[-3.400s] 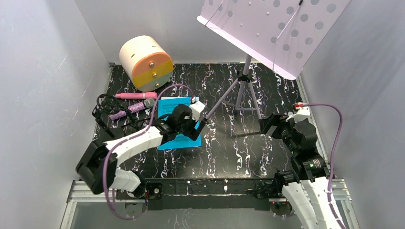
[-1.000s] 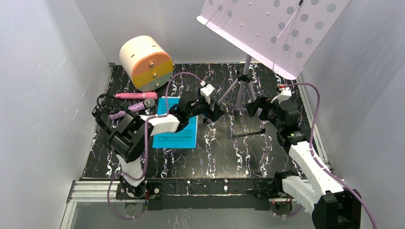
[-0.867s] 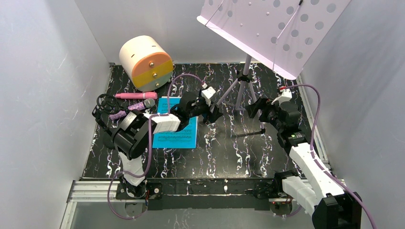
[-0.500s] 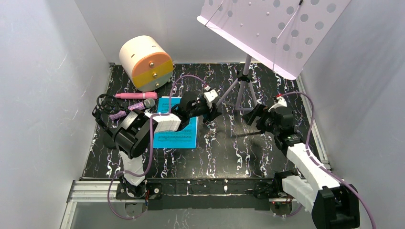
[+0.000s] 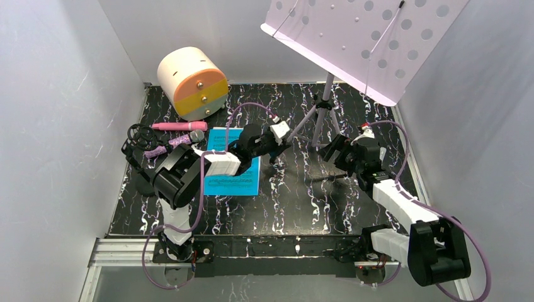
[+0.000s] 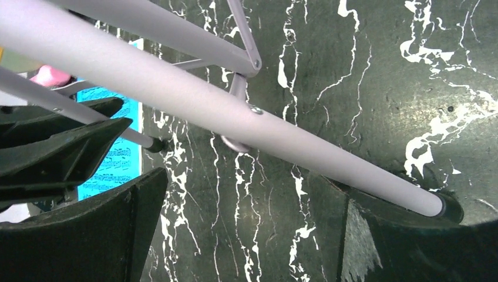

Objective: Pack up the instrument practice props
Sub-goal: Adjust the music stand at the center of the board.

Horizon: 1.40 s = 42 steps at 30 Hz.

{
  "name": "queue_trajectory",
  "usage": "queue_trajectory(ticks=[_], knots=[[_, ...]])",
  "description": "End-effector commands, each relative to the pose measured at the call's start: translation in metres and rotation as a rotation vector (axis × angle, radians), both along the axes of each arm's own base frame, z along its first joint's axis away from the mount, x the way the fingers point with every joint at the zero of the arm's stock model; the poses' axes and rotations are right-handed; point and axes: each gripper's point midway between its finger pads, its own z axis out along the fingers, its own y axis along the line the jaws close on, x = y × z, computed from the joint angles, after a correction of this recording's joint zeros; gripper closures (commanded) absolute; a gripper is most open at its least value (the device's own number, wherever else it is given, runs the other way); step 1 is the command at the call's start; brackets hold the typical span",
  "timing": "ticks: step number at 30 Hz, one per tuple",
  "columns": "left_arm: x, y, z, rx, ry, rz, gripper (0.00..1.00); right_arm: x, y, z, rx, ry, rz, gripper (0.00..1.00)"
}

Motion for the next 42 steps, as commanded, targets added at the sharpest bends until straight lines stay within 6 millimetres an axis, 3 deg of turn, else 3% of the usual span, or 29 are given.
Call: queue_trajectory(ticks=[1,4,13,23,33,39,42], knots=[[-0.032,-0.007,-0.009,0.014,0.020,-0.027,0.96,0.032,-0.011,0.024,-0.032,-0.105,-0.065,0.02],[-0.046,-0.006,-0.007,-0.008,0.020,0.023,1.00,0.043,-0.016,0.023,-0.057,-0.115,-0.077,0.02],[-0.096,-0.023,-0.023,-0.003,0.080,0.018,1.00,0.078,-0.022,0.021,-0.107,-0.146,-0.060,0.01],[-0.123,-0.048,-0.022,-0.084,0.166,0.035,1.00,0.100,-0.008,0.021,-0.079,-0.153,0.079,0.01],[-0.156,-0.078,-0.022,-0.147,0.166,0.012,1.00,0.087,0.004,0.013,-0.053,-0.127,0.187,0.01],[-0.157,-0.078,-0.018,-0.180,0.173,0.087,0.99,0.074,0.004,0.007,-0.055,-0.102,0.197,0.01],[-0.153,-0.073,-0.016,-0.188,0.174,0.123,0.89,0.068,0.002,0.007,-0.055,-0.097,0.185,0.01]])
